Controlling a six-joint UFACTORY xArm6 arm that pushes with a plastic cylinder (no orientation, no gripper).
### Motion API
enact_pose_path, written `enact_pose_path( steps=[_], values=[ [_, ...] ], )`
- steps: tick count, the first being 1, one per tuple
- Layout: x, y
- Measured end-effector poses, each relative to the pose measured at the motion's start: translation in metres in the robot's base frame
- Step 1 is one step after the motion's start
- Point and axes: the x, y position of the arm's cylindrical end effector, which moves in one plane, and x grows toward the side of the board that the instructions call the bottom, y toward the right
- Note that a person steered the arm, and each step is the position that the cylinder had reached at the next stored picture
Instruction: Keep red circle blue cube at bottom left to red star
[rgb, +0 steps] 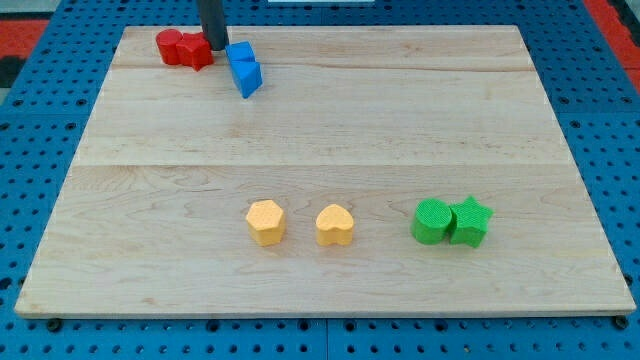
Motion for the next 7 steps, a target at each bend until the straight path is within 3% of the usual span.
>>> enact_pose_path(
  steps=[1, 2, 4, 5, 7],
  values=[
    [-0.004, 0.014],
    [-0.038, 0.016],
    [-0.039, -0.034],
    [-0.039, -0.087],
    [0.007, -0.076]
  ],
)
